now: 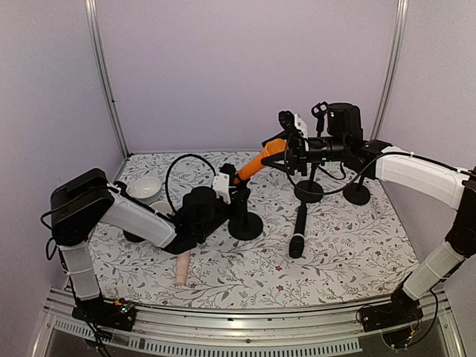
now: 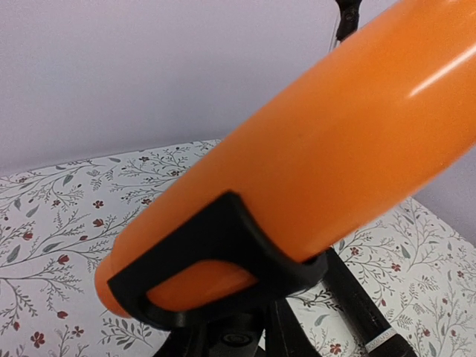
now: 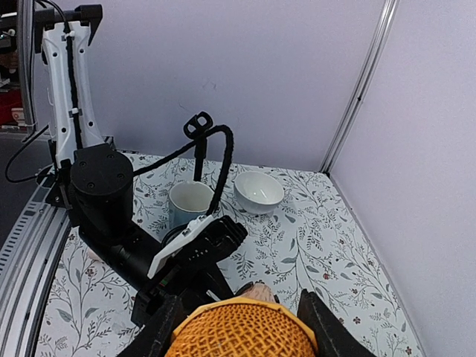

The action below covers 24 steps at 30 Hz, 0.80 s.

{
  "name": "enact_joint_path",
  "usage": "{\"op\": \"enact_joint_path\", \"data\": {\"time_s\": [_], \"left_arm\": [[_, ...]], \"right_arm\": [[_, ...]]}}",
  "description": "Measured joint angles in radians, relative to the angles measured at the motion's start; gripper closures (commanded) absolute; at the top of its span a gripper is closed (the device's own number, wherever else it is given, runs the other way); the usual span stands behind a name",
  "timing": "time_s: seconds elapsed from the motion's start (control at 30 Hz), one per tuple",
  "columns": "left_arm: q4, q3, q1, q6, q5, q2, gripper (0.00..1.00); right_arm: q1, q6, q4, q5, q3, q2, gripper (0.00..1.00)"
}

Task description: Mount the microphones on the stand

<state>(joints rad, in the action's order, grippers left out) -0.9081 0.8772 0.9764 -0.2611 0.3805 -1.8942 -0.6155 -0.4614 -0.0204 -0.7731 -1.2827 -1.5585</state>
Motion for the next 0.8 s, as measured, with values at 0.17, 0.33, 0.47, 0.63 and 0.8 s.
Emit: {"op": "enact_joint_path", "data": {"time_s": [0.17, 0.33, 0.47, 0.63, 0.8], "left_arm": [[-0.007, 0.0, 0.0, -0.001, 0.003, -0.003, 1.0], [-0.009, 0.0, 0.0, 0.0, 0.003, -0.004, 1.0], [-0.01, 0.0, 0.0, 0.0, 0.005, -0.005, 1.0], [-0.011, 0.0, 0.001, 0.0, 0.008, -0.005, 1.0], [-0.013, 0.0, 0.002, 0.0, 0.011, -0.005, 1.0]], "right_arm": [[-0.012, 0.0, 0.019, 0.023, 0.008, -0.015, 1.0], [-0.021, -0.004, 0.037, 0.044, 0.028, -0.017, 1.0], [-0.03, -0.003, 0.049, 0.058, 0.028, -0.035, 1.0], [-0.034, -0.003, 0.072, 0.06, 0.027, -0.061, 1.0], [-0.037, -0.002, 0.092, 0.06, 0.025, -0.089, 1.0]]}}
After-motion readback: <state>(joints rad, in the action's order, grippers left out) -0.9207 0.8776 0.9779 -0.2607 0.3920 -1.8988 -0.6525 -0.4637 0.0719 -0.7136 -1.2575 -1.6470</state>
